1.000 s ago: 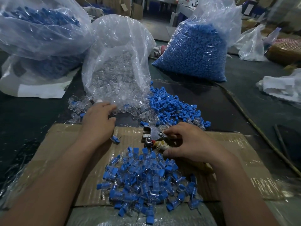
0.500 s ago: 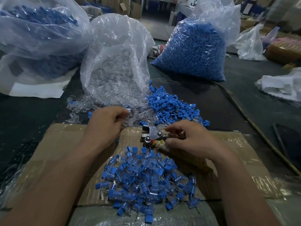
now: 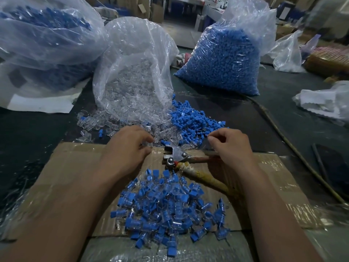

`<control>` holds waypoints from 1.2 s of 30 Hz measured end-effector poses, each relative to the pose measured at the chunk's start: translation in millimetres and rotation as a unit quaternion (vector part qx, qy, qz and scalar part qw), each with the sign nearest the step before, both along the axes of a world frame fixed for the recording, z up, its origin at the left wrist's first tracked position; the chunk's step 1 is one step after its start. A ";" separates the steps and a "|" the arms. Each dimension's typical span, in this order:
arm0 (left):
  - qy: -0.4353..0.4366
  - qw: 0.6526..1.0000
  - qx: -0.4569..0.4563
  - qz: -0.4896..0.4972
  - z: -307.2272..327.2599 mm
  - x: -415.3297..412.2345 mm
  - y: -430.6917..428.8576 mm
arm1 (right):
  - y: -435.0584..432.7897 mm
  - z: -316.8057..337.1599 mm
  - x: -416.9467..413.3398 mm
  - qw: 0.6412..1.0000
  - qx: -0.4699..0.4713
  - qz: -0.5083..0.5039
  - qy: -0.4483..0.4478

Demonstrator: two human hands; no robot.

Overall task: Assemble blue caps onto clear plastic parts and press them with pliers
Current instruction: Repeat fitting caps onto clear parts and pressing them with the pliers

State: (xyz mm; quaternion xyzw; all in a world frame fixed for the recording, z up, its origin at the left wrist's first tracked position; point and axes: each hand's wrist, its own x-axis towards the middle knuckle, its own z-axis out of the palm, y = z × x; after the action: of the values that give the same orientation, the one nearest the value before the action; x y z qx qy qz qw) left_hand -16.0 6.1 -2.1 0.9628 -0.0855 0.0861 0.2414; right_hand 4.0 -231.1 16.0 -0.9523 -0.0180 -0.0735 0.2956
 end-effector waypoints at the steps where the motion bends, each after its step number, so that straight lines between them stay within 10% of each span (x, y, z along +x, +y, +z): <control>1: 0.001 1.000 -0.004 0.001 0.2 -0.5 -0.1 | 1.1 -1.1 2.0 1.000 -0.011 -0.001 -0.004; 18: 0.031 0.999 -0.012 -0.013 5.5 -3.6 -1.1 | 11.7 -8.6 9.9 0.987 -0.153 0.045 0.035; 36: -0.061 0.979 -0.191 -0.033 15.2 -11.3 -4.7 | 15.0 3.5 -12.4 0.991 0.104 0.059 -0.054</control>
State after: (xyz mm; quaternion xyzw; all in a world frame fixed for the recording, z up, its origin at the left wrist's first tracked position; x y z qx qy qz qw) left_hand -27.3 1.4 13.0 0.8884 -0.1138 0.1518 0.4181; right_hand -8.4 -216.0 19.4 -0.9085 -0.0825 -0.1082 0.3952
